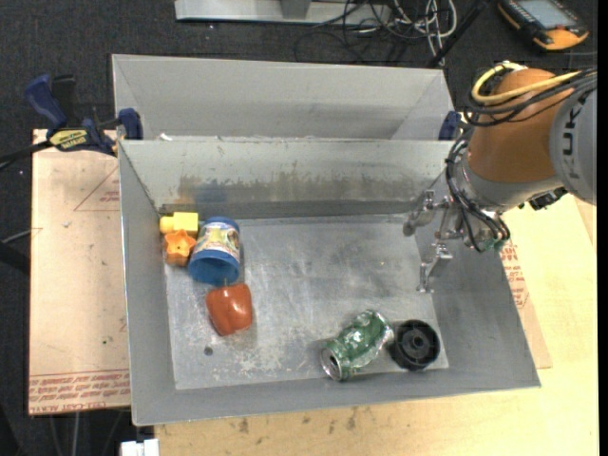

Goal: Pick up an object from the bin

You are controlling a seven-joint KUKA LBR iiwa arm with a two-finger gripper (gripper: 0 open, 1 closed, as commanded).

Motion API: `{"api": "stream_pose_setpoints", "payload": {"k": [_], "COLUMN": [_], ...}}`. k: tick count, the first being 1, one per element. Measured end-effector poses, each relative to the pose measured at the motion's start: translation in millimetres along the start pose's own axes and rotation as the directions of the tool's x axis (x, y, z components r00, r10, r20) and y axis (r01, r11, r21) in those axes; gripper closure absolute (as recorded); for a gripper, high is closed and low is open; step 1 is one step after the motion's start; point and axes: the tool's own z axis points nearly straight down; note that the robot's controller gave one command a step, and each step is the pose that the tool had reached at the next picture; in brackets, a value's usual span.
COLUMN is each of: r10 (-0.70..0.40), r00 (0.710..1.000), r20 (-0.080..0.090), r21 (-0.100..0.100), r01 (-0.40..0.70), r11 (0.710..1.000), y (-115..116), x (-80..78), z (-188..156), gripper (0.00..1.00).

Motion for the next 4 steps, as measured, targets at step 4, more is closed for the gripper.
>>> {"api": "stream_pose_setpoints", "payload": {"k": [4], "r10": [-0.381], "r00": [0.924], "r20": [-0.004], "r21": [-0.005], "r01": [0.381], "r11": [0.924], "y": [19.3], "x": [35.9], "z": [46.8], "gripper": [0.00]}}
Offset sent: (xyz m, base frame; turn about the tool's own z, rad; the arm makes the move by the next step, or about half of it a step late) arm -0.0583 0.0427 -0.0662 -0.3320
